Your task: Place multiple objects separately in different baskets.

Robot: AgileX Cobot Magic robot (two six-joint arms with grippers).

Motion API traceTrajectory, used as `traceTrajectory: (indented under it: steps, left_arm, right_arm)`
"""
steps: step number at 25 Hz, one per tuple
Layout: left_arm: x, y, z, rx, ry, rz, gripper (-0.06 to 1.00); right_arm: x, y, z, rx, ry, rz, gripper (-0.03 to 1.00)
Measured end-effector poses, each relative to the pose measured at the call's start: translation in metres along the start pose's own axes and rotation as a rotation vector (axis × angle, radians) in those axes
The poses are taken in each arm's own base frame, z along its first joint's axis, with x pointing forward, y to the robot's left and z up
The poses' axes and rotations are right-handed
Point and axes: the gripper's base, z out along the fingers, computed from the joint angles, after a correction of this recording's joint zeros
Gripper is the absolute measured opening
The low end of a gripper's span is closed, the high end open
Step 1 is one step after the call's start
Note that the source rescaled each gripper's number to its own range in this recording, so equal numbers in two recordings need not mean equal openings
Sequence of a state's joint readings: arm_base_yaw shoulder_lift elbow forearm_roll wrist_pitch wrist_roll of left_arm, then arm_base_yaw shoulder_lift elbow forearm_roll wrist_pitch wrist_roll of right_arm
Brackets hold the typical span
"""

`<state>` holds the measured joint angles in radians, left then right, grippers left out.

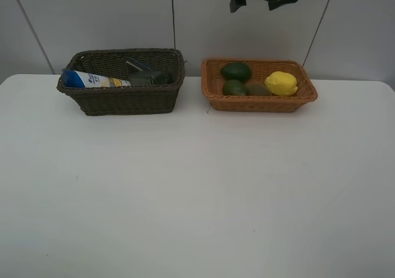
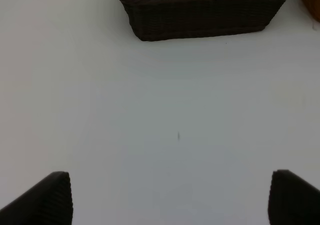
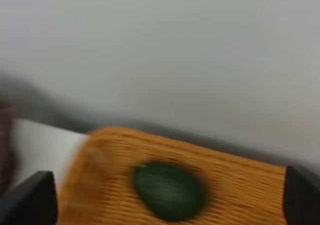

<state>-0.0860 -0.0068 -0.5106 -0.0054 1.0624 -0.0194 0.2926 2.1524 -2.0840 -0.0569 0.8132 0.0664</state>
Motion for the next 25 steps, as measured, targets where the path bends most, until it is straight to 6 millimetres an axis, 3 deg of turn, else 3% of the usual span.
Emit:
traceTrajectory:
  steps: [3,6,9,11,14,20,25]
  left_arm:
    - [0.0,0.0,0.0,0.0,0.0,0.0,1.0]
    - [0.0,0.0,0.0,0.0,0.0,0.0,1.0]
    - [0.0,0.0,0.0,0.0,0.0,0.0,1.0]
    - [0.0,0.0,0.0,0.0,0.0,0.0,1.0]
    - [0.0,0.0,0.0,0.0,0.0,0.0,1.0]
    - [0.0,0.0,0.0,0.0,0.0,0.0,1.0]
    - [0.0,0.0,0.0,0.0,0.0,0.0,1.0]
  right_arm:
    - [0.009,-0.059,-0.019,0.084,0.023,0.086,0.98]
    - [0.032,-0.118,-0.042,0.176,0.074,0.183,0.98]
    - [0.065,-0.156,-0.077,0.236,0.112,0.281,0.98]
    - [0.092,-0.167,-0.099,0.262,0.132,0.334,0.98]
    - [0.127,-0.161,-0.138,0.289,0.101,0.347,0.98]
    - [0.175,-0.11,-0.225,0.277,-0.095,0.309,0.98]
    - [0.23,-0.071,-0.274,0.239,-0.127,0.265,0.98]
